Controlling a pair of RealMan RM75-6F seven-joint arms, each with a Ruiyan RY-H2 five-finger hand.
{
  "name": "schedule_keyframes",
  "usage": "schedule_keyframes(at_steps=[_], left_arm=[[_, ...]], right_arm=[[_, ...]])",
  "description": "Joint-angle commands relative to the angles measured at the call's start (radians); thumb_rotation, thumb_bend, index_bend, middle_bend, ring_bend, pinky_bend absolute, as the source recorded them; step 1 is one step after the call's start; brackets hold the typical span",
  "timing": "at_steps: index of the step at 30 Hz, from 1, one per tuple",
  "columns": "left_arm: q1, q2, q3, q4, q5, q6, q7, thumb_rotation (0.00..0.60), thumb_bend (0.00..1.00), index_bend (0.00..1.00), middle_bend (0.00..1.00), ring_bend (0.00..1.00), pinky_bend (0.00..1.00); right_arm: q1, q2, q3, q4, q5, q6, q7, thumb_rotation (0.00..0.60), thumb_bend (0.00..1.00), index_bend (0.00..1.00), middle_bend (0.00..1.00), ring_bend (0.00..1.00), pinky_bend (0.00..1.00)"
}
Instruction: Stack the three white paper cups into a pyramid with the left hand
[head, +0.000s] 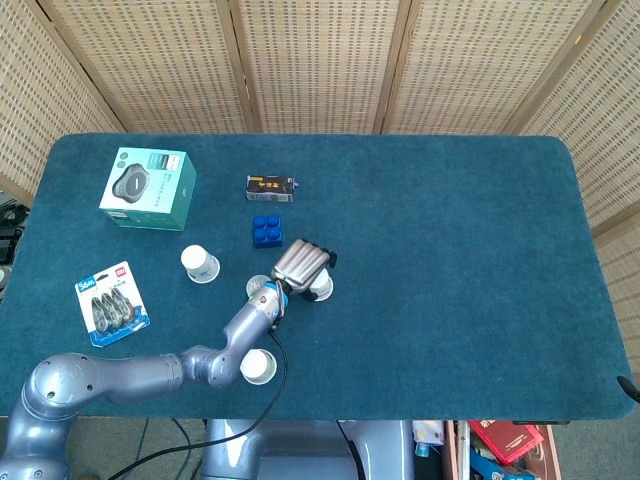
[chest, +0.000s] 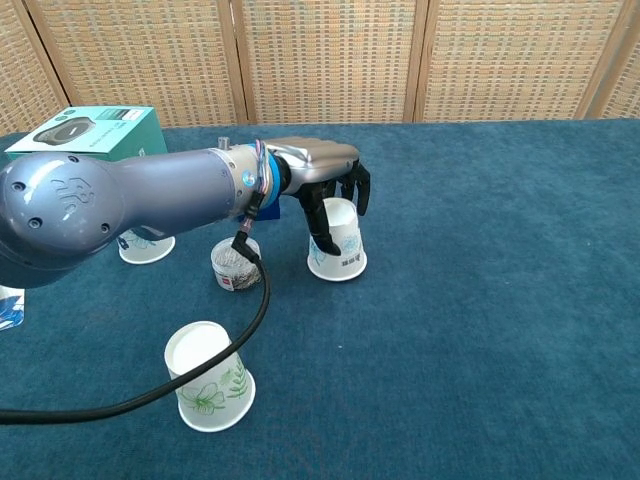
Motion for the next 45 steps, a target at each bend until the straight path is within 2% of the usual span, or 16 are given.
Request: schedule_keyframes(at_steps=[1, 6, 12, 16, 20, 25, 29, 35, 45], left_arm=[[0.009, 0.033, -0.006, -0.045, 0.009, 0.023, -0.012, 0.6, 0.19, 0.39, 0.45, 0.42, 0.38], [0.038, 0.13, -0.016, -0.17, 0.037, 0.066, -0.03, 0.6, 0.19, 0.4, 0.45, 0.42, 0.38], [0.114, 0.324, -0.008, -0.383, 0.11, 0.106, -0.088, 0.6, 0.19, 0.4, 0.45, 0.42, 0.38], [0.185, 0.471, 0.026, -0.491, 0.187, 0.107, -0.152, 0.6, 0.19, 0.4, 0.45, 0.42, 0.38], [0.27, 0.621, 0.087, -0.596, 0.291, 0.101, -0.231, 0.6, 0.19, 0.4, 0.45, 0.42, 0.38], [0.364, 0.728, 0.163, -0.655, 0.443, 0.115, -0.338, 0.6, 0.19, 0.41, 0.45, 0.42, 0.38], [0.409, 0.751, 0.218, -0.656, 0.534, 0.111, -0.41, 0.6, 0.19, 0.41, 0.45, 0.42, 0.38], [0.463, 0.718, 0.289, -0.609, 0.677, 0.138, -0.487, 0.6, 0.19, 0.41, 0.45, 0.42, 0.38], [0.501, 0.623, 0.362, -0.515, 0.79, 0.149, -0.509, 0.6, 0.19, 0.41, 0.45, 0.42, 0.38]], right_arm=[[-0.001, -0.001, -0.003, 0.001, -0.008, 0.005, 0.001, 0.6, 0.0, 0.0, 0.0, 0.0, 0.0], [-0.004, -0.002, -0.007, -0.004, -0.022, 0.015, -0.006, 0.6, 0.0, 0.0, 0.0, 0.0, 0.0], [-0.008, -0.004, -0.014, -0.013, -0.042, 0.031, -0.021, 0.6, 0.0, 0.0, 0.0, 0.0, 0.0], [-0.01, -0.006, -0.019, -0.02, -0.056, 0.039, -0.032, 0.6, 0.0, 0.0, 0.0, 0.0, 0.0], [-0.011, -0.009, -0.022, -0.026, -0.061, 0.042, -0.044, 0.6, 0.0, 0.0, 0.0, 0.0, 0.0], [-0.01, -0.011, -0.025, -0.03, -0.069, 0.043, -0.056, 0.6, 0.0, 0.0, 0.0, 0.0, 0.0], [-0.01, -0.009, -0.024, -0.033, -0.068, 0.044, -0.055, 0.6, 0.0, 0.0, 0.0, 0.0, 0.0], [-0.013, -0.008, -0.026, -0.034, -0.075, 0.052, -0.051, 0.6, 0.0, 0.0, 0.0, 0.0, 0.0], [-0.015, -0.004, -0.025, -0.032, -0.074, 0.055, -0.043, 0.6, 0.0, 0.0, 0.0, 0.0, 0.0]])
